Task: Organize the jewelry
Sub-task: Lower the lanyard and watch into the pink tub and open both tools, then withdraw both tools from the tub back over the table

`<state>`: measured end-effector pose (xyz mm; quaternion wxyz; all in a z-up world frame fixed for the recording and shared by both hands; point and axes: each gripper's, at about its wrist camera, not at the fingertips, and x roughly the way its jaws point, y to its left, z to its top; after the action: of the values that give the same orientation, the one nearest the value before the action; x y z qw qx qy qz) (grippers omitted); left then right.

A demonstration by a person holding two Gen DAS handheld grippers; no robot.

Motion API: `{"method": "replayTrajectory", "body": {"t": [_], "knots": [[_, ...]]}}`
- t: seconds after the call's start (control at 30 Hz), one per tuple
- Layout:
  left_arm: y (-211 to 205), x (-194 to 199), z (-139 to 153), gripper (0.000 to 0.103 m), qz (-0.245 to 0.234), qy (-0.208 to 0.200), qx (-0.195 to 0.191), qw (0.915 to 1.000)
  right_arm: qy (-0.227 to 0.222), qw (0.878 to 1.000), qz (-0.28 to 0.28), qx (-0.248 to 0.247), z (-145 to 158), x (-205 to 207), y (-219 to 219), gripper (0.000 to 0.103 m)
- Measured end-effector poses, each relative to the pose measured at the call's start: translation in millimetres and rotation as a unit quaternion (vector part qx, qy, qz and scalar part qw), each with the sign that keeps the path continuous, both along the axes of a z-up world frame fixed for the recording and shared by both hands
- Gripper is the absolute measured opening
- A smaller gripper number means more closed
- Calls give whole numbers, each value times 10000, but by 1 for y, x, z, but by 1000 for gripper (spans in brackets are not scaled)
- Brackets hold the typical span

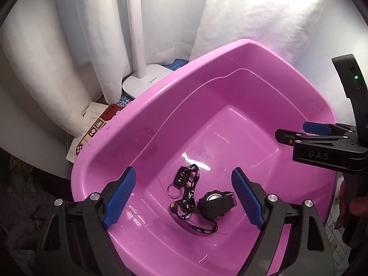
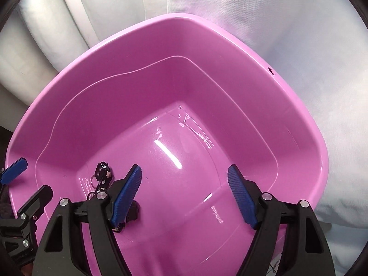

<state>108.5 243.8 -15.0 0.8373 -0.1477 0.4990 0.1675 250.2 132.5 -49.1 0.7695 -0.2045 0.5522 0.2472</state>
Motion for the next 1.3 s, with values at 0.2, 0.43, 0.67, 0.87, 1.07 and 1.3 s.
{"method": "replayTrajectory", "body": {"t": [0.2, 0.43, 0.67, 0.87, 1.07, 1.3], "knots": [[-3, -8, 8, 88, -19, -103, 140, 9998, -52, 10000, -13, 56, 10, -5, -3, 74], [-5, -16, 13, 89, -54, -167, 162, 9997, -153, 9998, -62, 135, 22, -13, -11, 74], [-6, -26, 17, 89, -45, -193, 162, 9997, -265, 9994, -82, 191, 30, -27, -15, 74], [-9, -36, 23, 89, -66, -241, 220, 9994, -385, 9988, -111, 277, 39, -41, -24, 74], [-18, -46, 30, 89, -161, -299, 287, 9990, -532, 9971, -226, 490, 53, -61, -42, 74], [-36, -61, 46, 94, -381, -486, 400, 9973, -703, 9913, -641, 911, 65, -91, -89, 74]]}}
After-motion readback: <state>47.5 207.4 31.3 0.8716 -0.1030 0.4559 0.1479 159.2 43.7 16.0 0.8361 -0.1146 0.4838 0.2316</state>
